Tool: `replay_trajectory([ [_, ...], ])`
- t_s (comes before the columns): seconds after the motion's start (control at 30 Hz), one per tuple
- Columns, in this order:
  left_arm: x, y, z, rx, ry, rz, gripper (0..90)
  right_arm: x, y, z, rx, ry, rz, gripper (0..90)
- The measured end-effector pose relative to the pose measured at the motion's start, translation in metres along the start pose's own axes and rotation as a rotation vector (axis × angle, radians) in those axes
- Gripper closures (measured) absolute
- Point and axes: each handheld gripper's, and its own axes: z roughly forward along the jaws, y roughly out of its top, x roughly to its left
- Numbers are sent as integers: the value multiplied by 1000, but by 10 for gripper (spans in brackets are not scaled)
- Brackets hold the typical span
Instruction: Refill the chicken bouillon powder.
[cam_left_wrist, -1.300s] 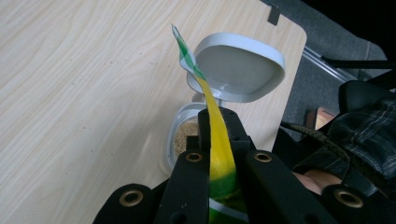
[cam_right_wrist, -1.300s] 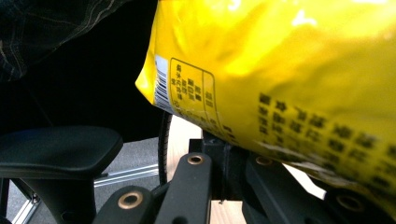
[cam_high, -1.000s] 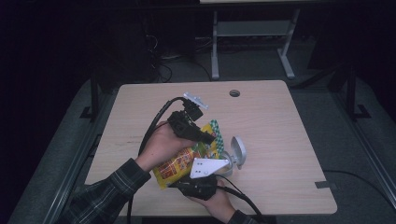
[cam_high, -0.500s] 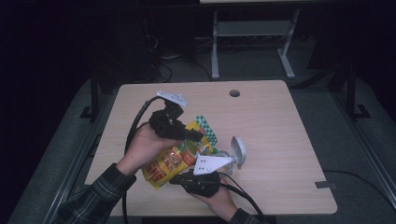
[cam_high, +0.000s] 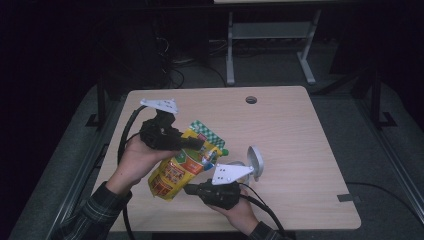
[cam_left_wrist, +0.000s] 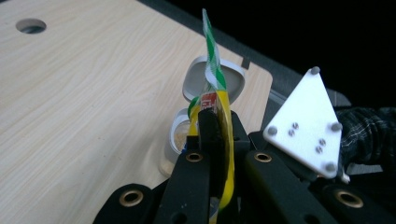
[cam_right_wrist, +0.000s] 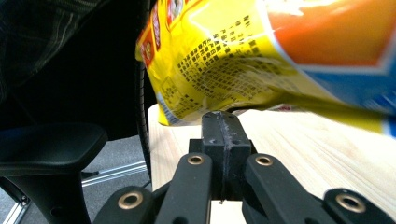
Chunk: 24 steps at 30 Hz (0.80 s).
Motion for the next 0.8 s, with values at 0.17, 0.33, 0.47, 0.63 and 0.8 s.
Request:
replay_trajectory([
  [0.17, 12, -16, -8, -50, 2, -5, 900, -1, -1, -9, 17, -24, -10, 900],
  [0.33, 22, -27, -9, -91, 14, 3, 899, -5, -5, -17, 40, -16, 3, 900],
  [0.47, 28, -34, -10, -143, 33, 23, 899, -6, -7, -24, 52, -6, 2, 900],
  [0.63, 41, -41, -4, -174, 98, 35, 899, -8, -8, -43, 68, -21, 4, 900],
  [0.8, 49, -47, 0, -203, 116, 46, 899, -11, -7, -55, 74, -35, 4, 900],
])
